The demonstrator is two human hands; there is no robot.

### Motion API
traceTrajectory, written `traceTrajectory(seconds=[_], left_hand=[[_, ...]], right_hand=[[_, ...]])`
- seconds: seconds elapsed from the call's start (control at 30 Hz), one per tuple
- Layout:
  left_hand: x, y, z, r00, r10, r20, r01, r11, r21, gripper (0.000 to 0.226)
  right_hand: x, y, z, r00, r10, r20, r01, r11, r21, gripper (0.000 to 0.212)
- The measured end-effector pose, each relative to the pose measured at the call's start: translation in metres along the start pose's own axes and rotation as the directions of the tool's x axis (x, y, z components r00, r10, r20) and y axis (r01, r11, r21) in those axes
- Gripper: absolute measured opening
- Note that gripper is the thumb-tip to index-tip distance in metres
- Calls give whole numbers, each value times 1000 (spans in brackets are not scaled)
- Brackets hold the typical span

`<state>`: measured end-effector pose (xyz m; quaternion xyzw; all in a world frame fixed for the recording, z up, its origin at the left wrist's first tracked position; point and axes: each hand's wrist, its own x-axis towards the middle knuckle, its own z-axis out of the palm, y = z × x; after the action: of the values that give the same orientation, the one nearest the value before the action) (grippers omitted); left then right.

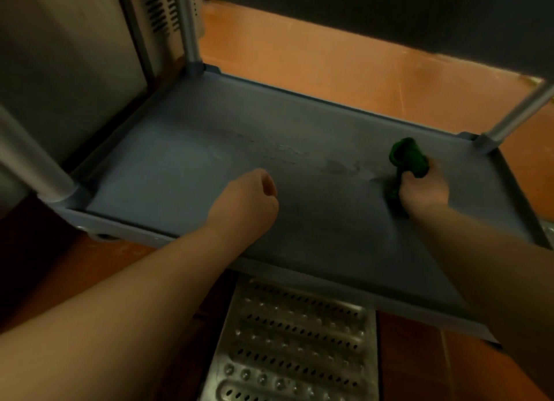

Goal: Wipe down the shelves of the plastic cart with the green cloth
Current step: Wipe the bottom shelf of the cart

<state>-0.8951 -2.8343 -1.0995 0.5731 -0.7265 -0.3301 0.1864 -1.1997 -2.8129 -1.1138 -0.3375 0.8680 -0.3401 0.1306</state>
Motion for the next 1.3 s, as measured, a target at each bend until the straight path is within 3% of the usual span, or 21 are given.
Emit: traceTrajectory(seconds=[0.23,0.47,0.8,0.9,0.97,1.03,1.07,1.2,1.3], left_hand=[[1,-35,-31,999,-45,-18,45,999,-10,13],[-15,-68,-61,986,-127,-110,126,992,-18,14],[-32,-82,-78,963,-147,-226,154,988,11,13],[-35,-74,-73,959,-138,-249,147,989,17,12],[-37,-64,-65,961,-134,-243,143,990,19,12],[-38,-52,-56,967,-98,-235,107,994,26,13],[-39,-45,-50,969,-77,-236,85,996,26,14],[-43,-18,-24,982,-34,-186,34,999,0,16],[-40,3,-4,992,-7,-127,10,1000,24,18]], right_hand=[[-21,-81,80,981,-149,125,133,983,126,49],[-69,-170,168,908,-304,288,222,933,283,50],[-142,-217,216,609,-597,522,442,802,402,54],[-154,-203,209,569,-592,571,307,797,521,48],[-162,-189,196,569,-526,632,3,770,638,38],[-164,-170,182,561,-478,676,-297,646,703,33],[-161,-159,174,575,-453,681,-379,590,713,36],[-132,-113,121,690,-297,660,-519,433,737,36],[-94,-66,66,816,-119,566,-485,392,782,34]])
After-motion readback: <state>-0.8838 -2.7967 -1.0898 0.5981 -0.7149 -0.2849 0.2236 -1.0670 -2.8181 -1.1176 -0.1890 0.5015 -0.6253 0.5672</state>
